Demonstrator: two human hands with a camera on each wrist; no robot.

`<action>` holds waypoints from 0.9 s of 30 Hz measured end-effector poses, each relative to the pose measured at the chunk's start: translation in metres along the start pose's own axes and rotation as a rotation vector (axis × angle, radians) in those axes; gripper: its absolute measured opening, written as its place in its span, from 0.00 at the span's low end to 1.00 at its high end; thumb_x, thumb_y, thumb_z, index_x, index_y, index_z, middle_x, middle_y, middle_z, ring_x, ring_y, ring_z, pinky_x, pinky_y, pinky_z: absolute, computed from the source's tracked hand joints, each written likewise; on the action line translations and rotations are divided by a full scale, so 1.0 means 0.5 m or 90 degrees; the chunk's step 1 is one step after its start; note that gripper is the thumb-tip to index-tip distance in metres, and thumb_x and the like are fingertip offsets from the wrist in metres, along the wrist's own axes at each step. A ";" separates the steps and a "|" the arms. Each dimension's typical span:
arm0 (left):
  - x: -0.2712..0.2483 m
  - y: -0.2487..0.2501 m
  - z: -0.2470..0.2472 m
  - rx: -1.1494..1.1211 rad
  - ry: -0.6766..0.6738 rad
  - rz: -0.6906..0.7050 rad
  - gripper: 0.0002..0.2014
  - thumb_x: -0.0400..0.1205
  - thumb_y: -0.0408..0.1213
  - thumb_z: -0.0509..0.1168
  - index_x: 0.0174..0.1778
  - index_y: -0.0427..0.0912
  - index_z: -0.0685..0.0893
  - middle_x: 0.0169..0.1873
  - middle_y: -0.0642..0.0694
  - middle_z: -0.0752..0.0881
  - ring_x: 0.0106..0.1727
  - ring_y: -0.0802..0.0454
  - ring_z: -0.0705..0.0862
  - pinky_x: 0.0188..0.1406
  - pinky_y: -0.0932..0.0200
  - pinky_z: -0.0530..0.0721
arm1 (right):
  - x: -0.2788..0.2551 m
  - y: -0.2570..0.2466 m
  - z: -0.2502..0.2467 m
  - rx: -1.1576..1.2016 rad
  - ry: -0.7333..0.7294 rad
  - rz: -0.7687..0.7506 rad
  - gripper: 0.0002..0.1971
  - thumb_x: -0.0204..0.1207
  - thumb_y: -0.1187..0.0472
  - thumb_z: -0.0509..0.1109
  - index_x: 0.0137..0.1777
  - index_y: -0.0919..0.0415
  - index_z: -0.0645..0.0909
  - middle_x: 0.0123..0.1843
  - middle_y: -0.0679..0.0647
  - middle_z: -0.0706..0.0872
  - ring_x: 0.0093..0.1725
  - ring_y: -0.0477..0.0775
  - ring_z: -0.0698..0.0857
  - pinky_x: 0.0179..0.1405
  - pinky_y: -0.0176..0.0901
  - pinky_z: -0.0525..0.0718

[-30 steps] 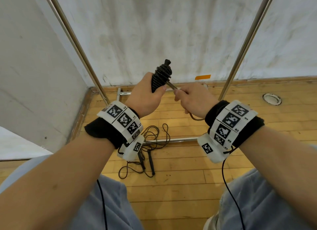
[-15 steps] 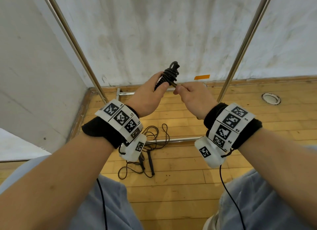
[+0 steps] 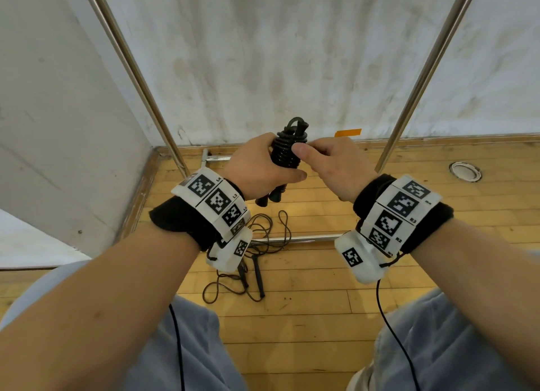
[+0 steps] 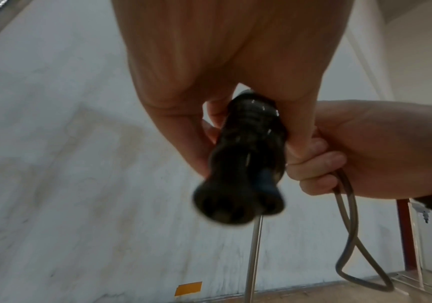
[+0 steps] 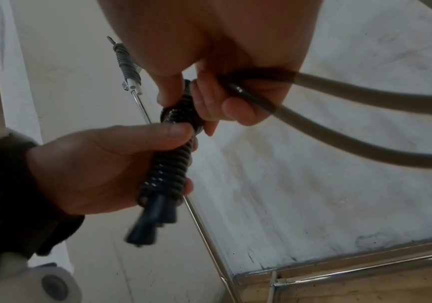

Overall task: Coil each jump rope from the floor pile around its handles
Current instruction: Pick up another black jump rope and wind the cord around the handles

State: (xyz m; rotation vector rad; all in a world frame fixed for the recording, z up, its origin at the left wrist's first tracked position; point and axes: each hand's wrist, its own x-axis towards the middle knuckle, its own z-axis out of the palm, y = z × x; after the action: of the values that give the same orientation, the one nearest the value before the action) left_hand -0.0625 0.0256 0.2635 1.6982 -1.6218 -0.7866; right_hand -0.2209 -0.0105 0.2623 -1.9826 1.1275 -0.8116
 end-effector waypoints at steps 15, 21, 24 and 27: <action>-0.008 0.031 0.010 -0.161 -0.008 -0.017 0.21 0.75 0.34 0.72 0.60 0.43 0.73 0.42 0.43 0.86 0.29 0.53 0.88 0.26 0.60 0.86 | 0.002 0.003 -0.007 0.001 0.044 0.010 0.26 0.80 0.43 0.62 0.34 0.65 0.83 0.12 0.42 0.66 0.15 0.42 0.66 0.16 0.27 0.63; -0.007 0.031 0.011 -0.142 -0.008 0.020 0.22 0.80 0.36 0.68 0.65 0.47 0.65 0.38 0.49 0.80 0.25 0.61 0.81 0.20 0.68 0.77 | 0.005 0.003 -0.004 0.011 0.052 -0.008 0.23 0.80 0.45 0.63 0.33 0.63 0.81 0.17 0.44 0.65 0.17 0.41 0.66 0.17 0.28 0.63; -0.003 0.034 0.004 -0.228 -0.065 -0.018 0.20 0.84 0.33 0.60 0.71 0.45 0.64 0.38 0.45 0.80 0.34 0.52 0.81 0.35 0.58 0.82 | 0.006 0.009 -0.007 0.012 0.042 0.004 0.25 0.80 0.44 0.61 0.34 0.64 0.82 0.16 0.43 0.65 0.17 0.42 0.64 0.16 0.28 0.62; -0.002 0.034 0.004 -0.215 -0.059 -0.014 0.16 0.87 0.34 0.57 0.70 0.47 0.64 0.37 0.45 0.81 0.34 0.53 0.80 0.34 0.62 0.83 | 0.010 0.013 -0.007 0.005 0.053 0.018 0.30 0.79 0.41 0.61 0.41 0.74 0.83 0.20 0.46 0.65 0.18 0.42 0.65 0.20 0.31 0.66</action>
State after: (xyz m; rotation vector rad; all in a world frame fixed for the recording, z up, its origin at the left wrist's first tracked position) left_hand -0.0745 0.0264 0.2759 1.4583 -1.4348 -1.0960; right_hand -0.2243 -0.0183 0.2595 -1.9370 1.1959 -0.8896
